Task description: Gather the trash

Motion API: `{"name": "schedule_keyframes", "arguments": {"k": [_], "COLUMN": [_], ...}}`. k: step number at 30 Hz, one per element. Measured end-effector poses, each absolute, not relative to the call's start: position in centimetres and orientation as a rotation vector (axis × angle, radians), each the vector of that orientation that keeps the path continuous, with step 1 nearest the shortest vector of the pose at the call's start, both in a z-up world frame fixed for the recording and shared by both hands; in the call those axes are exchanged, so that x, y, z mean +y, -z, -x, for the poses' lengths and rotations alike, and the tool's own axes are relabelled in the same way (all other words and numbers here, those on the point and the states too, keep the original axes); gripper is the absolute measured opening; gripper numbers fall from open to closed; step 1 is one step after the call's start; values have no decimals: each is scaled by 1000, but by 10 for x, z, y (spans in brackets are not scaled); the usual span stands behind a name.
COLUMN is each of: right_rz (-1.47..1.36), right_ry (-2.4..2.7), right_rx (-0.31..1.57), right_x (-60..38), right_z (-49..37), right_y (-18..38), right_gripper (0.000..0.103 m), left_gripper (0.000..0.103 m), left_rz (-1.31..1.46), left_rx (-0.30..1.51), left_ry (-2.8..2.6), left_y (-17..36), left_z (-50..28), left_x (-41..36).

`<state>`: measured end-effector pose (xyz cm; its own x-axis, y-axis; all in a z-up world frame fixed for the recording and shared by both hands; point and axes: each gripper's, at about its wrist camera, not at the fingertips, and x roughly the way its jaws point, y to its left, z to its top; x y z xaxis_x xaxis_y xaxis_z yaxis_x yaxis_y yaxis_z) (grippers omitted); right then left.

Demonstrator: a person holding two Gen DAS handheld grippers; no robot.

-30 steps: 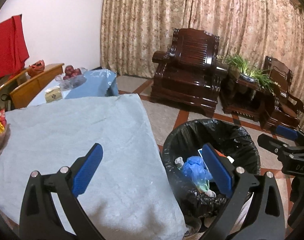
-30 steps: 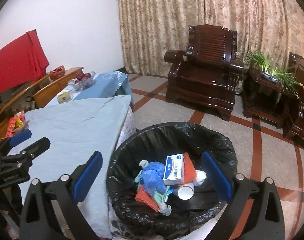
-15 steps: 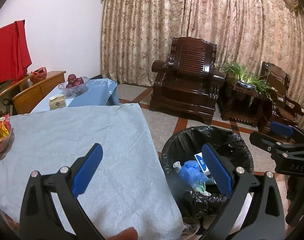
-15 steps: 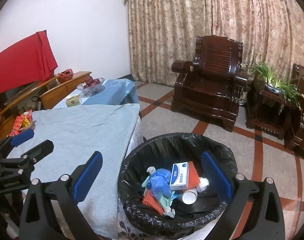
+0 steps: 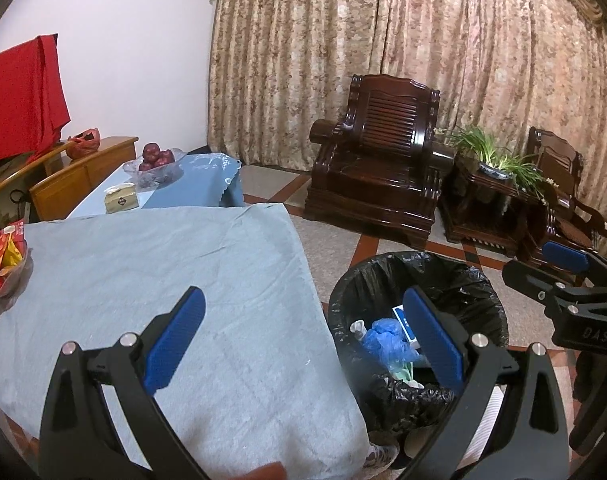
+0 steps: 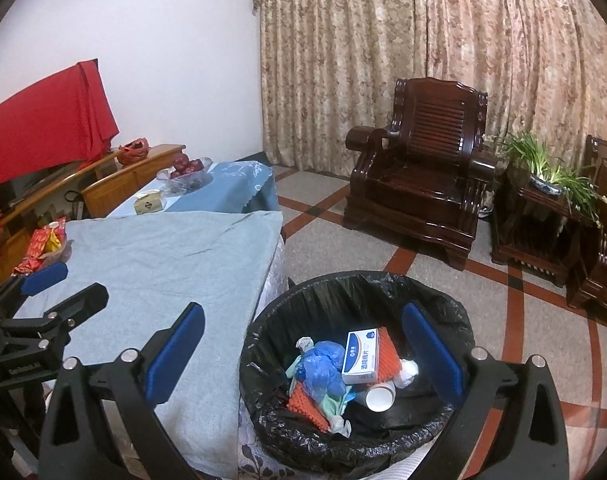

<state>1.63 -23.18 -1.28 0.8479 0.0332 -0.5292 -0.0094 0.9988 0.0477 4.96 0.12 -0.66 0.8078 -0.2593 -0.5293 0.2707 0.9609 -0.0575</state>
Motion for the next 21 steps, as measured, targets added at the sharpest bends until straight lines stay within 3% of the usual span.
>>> {"name": "schedule_keyframes", "arguments": {"k": [21], "right_rz": [-43], "right_ry": [-22], "right_rx": [557], "right_x": [-230], "right_z": [-16], "right_y": [13], "right_gripper": [97], "left_gripper": [96], "left_rz": [-24], "left_rx": [565], "left_ry": [278], "left_y": [8], "left_z": [-50], "left_x": [4]}}
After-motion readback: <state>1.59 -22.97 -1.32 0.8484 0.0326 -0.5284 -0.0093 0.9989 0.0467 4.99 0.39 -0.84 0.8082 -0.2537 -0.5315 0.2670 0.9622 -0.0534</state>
